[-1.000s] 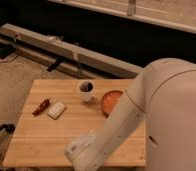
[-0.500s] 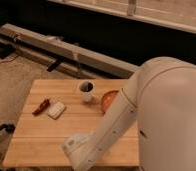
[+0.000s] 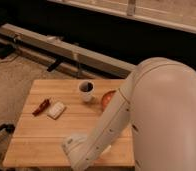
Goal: Stand the bottle upright
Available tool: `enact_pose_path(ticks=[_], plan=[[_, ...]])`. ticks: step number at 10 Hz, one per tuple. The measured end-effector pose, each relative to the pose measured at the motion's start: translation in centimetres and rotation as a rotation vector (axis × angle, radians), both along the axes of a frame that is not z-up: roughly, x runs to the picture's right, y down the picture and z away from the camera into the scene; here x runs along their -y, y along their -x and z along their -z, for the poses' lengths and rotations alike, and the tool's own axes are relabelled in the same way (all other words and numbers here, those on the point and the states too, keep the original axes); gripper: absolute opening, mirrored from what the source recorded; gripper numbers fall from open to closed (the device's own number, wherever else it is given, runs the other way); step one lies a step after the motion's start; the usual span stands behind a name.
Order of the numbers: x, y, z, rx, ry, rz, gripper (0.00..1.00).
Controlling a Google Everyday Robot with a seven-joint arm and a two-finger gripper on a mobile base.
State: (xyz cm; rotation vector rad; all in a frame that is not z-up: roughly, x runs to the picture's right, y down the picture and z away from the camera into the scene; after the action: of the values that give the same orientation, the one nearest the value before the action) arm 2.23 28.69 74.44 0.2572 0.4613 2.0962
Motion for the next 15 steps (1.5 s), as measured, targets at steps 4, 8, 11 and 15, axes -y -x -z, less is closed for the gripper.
enact_pose_path(ticks=[4, 8, 11, 15], plan=[[-0.8, 0.3, -1.0, -0.02, -0.013, 0.003, 0.62], [-0.4, 0.4, -1.5, -0.043, -0.057, -0.001, 0.47], [-0.2, 0.3, -1.5, -0.055, -0.067, -0.003, 0.17], [1.5, -0.2, -0.7, -0.041, -0.032, -0.114, 0.0]])
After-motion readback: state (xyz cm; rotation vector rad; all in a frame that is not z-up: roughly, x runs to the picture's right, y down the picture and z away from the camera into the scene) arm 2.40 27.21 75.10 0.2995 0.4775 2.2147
